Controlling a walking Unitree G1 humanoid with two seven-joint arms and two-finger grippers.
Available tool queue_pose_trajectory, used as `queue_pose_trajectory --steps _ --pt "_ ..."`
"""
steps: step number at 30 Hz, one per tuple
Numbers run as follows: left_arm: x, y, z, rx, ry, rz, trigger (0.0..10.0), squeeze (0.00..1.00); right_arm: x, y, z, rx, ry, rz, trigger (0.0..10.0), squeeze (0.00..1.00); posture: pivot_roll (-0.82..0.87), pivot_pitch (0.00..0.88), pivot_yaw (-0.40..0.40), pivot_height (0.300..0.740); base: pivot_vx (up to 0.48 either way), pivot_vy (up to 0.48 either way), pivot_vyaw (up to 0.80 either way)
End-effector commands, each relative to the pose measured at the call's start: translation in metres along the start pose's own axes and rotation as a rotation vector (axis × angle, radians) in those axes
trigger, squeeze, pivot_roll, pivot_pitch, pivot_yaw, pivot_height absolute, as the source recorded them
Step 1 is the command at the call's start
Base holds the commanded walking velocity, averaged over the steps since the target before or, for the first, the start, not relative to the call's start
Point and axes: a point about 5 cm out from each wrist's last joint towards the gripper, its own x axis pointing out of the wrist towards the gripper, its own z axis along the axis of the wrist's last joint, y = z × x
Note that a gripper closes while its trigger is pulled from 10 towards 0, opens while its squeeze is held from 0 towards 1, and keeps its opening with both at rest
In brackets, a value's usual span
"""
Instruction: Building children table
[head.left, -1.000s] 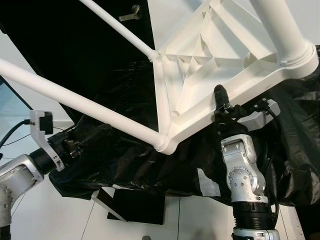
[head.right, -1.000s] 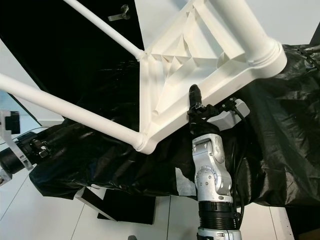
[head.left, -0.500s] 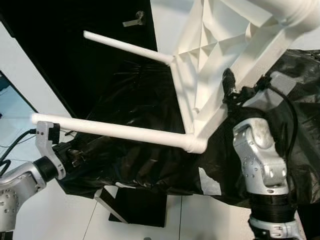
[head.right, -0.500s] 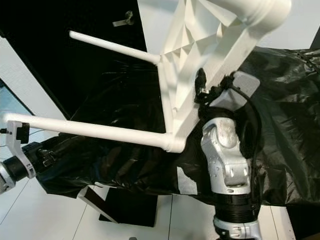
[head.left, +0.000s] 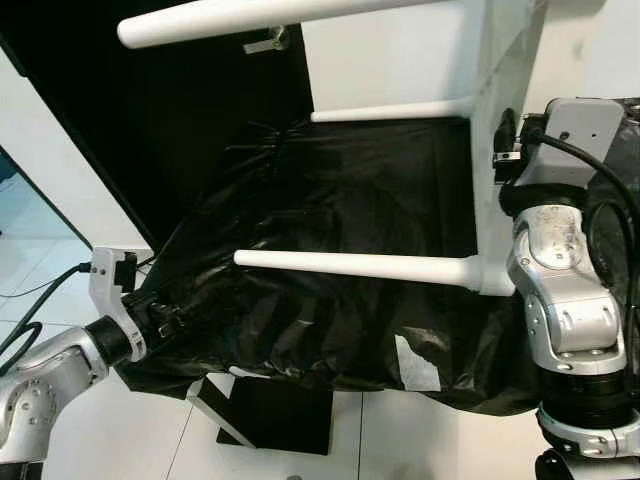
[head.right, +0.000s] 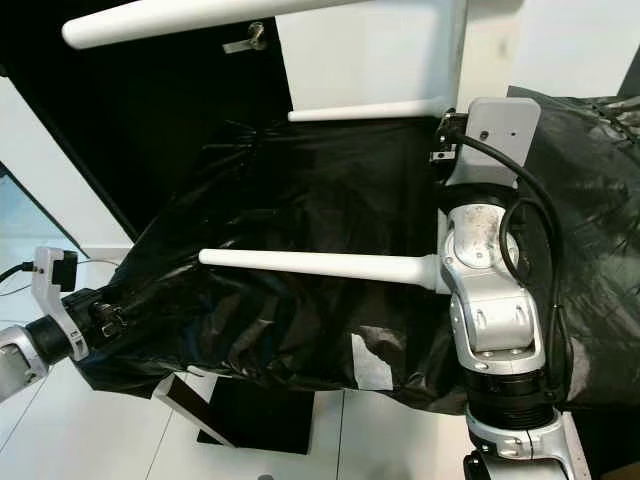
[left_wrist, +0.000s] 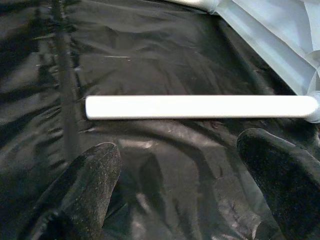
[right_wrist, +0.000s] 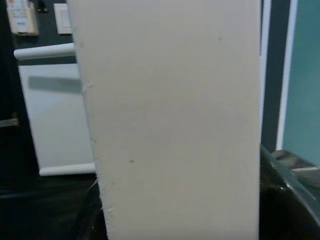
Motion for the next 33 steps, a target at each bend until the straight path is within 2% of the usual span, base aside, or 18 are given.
queue_pose_trajectory --steps 1,5,7,10,17,18,19,21,22,23,24,27,33 --pt "0.002 -0.006 -0.002 0.005 0.008 -0.129 10.0 0.84 -0.003 0.006 0.042 -0.013 -0.210 0.036 10.0 0.00 -0.04 0.000 0.104 0.740 0.000 0.000 0.00" --pt "0.005 -0.008 -0.004 0.004 0.013 -0.135 10.0 0.84 -0.006 0.014 0.046 -0.035 -0.237 0.086 10.0 0.00 -0.05 0.000 0.100 0.740 0.000 0.000 0.00" --pt "0.011 -0.012 -0.007 0.010 0.012 -0.145 10.0 0.76 -0.014 0.025 0.046 -0.025 -0.233 0.173 10.0 0.00 -0.05 0.000 0.097 0.740 0.000 0.000 0.00" --pt "0.013 -0.013 -0.008 0.013 0.017 -0.147 10.0 0.72 -0.017 0.029 0.046 -0.020 -0.225 0.205 10.0 0.00 -0.05 0.000 0.096 0.740 0.000 0.000 0.00" --pt "0.015 -0.013 -0.007 0.015 0.014 -0.151 10.0 0.67 -0.026 0.032 0.040 -0.008 -0.205 0.236 10.0 0.00 -0.05 0.000 0.099 0.740 0.000 0.000 0.00" --pt "0.016 -0.013 -0.006 0.019 0.016 -0.155 10.0 0.62 -0.033 0.033 0.038 0.012 -0.205 0.249 10.0 0.00 -0.05 0.000 0.108 0.740 0.000 0.000 0.00" --pt "0.016 -0.013 -0.006 0.019 0.016 -0.155 10.0 0.62 -0.033 0.033 0.038 0.012 -0.205 0.249 10.0 0.00 -0.05 0.000 0.108 0.740 0.000 0.000 0.00" --pt "0.019 -0.014 -0.005 0.026 0.020 -0.166 10.0 0.59 -0.049 0.034 0.032 0.065 -0.190 0.273 10.0 0.00 -0.05 0.000 0.114 0.740 0.000 0.000 0.00" --pt "0.019 -0.014 -0.005 0.026 0.020 -0.166 10.0 0.59 -0.049 0.034 0.032 0.065 -0.190 0.273 10.0 0.00 -0.05 0.000 0.114 0.740 0.000 0.000 0.00" --pt "0.021 -0.013 -0.004 0.030 0.025 -0.171 10.0 0.57 -0.060 0.036 0.028 0.110 -0.175 0.298 10.0 0.00 -0.07 0.000 0.130 0.740 0.000 0.000 0.00" --pt "0.021 -0.013 -0.004 0.031 0.026 -0.173 10.0 0.57 -0.063 0.037 0.028 0.125 -0.171 0.310 10.0 0.00 -0.07 0.000 0.130 0.740 0.000 0.000 0.00" --pt "0.025 -0.013 -0.003 0.034 0.030 -0.179 10.0 0.55 -0.070 0.041 0.030 0.148 -0.192 0.361 10.0 0.00 -0.07 0.000 0.134 0.740 0.000 0.000 0.00" --pt "0.028 -0.013 -0.003 0.037 0.031 -0.187 10.0 0.54 -0.073 0.039 0.027 0.137 -0.188 0.382 10.0 0.00 -0.08 0.000 0.140 0.740 0.000 0.000 0.00"
